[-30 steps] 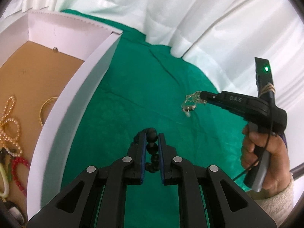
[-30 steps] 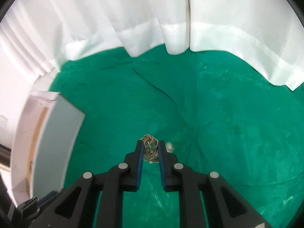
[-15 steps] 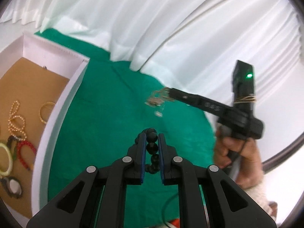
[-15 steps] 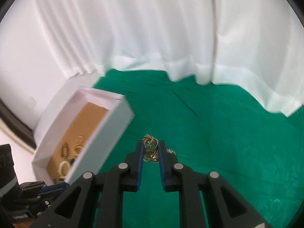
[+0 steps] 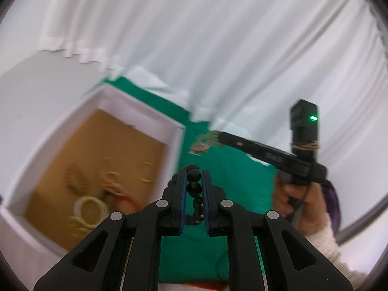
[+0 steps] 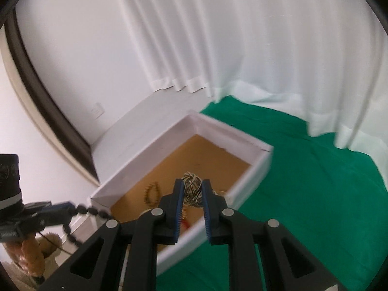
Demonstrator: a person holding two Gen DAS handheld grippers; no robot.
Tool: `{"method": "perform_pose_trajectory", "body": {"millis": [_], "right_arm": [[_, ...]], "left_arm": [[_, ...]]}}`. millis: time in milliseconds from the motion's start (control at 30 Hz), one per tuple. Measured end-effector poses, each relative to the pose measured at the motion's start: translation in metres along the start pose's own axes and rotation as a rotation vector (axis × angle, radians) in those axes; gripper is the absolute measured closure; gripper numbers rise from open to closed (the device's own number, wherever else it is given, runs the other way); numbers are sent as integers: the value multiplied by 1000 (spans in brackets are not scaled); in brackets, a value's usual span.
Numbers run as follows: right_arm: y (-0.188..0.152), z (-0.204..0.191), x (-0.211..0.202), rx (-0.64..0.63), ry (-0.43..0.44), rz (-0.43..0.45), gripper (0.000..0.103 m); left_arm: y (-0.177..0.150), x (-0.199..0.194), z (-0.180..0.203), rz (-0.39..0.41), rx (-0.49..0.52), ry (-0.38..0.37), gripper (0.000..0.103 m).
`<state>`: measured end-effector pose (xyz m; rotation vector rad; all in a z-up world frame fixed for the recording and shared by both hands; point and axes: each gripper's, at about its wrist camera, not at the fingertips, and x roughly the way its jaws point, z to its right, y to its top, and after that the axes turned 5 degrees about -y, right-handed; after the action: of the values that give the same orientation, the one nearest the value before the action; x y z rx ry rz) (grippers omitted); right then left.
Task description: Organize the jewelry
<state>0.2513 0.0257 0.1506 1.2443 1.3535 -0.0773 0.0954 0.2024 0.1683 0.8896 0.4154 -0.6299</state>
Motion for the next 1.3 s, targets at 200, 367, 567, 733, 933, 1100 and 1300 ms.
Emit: {"method": "perform_pose_trajectory", "body": {"millis": [200, 367, 567, 733, 933, 1100, 1300], "right_arm": [[12, -39, 73, -66, 34, -72, 88], [13, -49, 147, -118, 15, -157, 88], [3, -45, 216, -168, -51, -233, 87], [-3, -35, 244, -179, -109, -265, 71], [6, -33, 208, -161, -152, -189, 40], [-2, -56, 160, -217, -195, -117, 25], [-39, -77, 114, -217, -191, -76, 23]], "left_arm": [[-3, 6, -80, -15, -94, 138, 93], [-14, 24, -136, -64, -165, 216, 93], [-21, 47, -182, -104, -211, 304, 93], [-23, 57, -194, -129, -197, 367, 92], [-31, 50, -178, -87, -146, 456, 29], [-37, 48, -142, -33, 0, 595, 10], [-51, 29, -98, 119, 76, 652, 2]]}}
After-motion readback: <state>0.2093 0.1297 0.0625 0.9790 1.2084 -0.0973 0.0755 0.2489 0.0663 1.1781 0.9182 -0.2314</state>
